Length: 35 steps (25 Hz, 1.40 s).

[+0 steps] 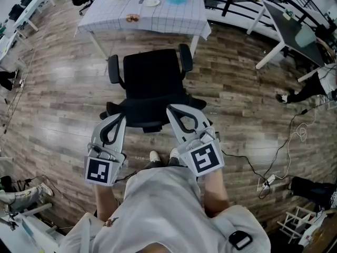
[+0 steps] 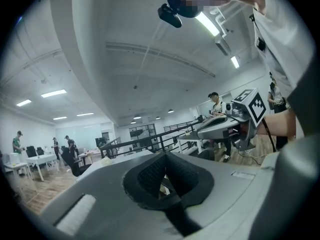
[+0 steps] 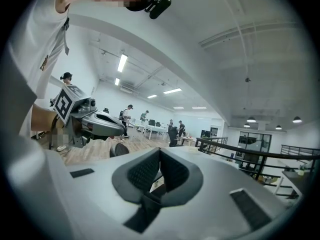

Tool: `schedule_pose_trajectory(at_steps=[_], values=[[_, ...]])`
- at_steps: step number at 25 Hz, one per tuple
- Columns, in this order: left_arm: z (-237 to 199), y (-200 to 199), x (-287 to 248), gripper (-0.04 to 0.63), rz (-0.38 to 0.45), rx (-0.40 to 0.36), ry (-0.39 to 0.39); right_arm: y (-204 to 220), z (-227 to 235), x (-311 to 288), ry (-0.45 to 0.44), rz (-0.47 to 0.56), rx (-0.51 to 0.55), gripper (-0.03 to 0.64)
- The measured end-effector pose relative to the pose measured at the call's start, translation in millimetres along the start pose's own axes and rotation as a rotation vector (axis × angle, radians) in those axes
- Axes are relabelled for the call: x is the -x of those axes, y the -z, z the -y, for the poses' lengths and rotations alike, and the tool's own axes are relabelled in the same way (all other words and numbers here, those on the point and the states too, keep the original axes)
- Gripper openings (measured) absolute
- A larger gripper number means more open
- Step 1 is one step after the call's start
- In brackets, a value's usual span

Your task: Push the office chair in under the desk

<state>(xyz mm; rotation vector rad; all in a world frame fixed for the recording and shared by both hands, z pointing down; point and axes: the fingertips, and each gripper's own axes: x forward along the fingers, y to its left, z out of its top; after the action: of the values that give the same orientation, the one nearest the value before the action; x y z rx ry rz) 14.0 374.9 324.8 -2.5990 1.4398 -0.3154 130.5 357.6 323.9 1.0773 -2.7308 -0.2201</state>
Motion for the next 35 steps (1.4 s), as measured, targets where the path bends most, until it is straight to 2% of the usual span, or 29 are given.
schedule_pose_trajectory(at_steps=[3, 9, 11, 16, 19, 22, 24, 25, 30, 32, 35], values=[[-1, 0, 1, 0.005, -0.004, -0.039, 0.017, -1, -2, -2, -0.013, 0.001, 0.023, 0.005], [8, -1, 3, 0.051, -0.005, -0.083, 0.070, -1, -4, 0, -0.037, -0.004, 0.057, 0.008], [9, -1, 4, 0.068, -0.007, -0.093, 0.084, -1, -6, -1, -0.052, -0.005, 0.071, 0.051], [14, 2, 5, 0.109, -0.029, -0.139, 0.133, 0, -7, 0, -0.079, -0.015, 0.098, 0.052], [16, 3, 7, 0.134, -0.030, -0.161, 0.157, 3, -13, 1, -0.120, -0.032, 0.123, 0.110], [17, 7, 10, 0.158, -0.045, -0.163, 0.180, 4, -19, 1, -0.161, -0.041, 0.154, 0.110], [18, 7, 10, 0.184, -0.042, -0.182, 0.204, 6, -25, 0, -0.212, -0.052, 0.184, 0.185], [19, 7, 9, 0.189, -0.042, -0.193, 0.214, 7, -28, -1, -0.230, -0.062, 0.199, 0.196], [25, 16, 10, 0.221, -0.075, -0.222, 0.244, 12, -36, 1, -0.270, -0.086, 0.233, 0.198], [26, 22, 10, 0.235, -0.103, -0.230, 0.247, 16, -39, 1, -0.293, -0.101, 0.244, 0.232], [25, 30, 8, 0.256, -0.130, -0.246, 0.251, 24, -41, -2, -0.309, -0.133, 0.265, 0.232]])
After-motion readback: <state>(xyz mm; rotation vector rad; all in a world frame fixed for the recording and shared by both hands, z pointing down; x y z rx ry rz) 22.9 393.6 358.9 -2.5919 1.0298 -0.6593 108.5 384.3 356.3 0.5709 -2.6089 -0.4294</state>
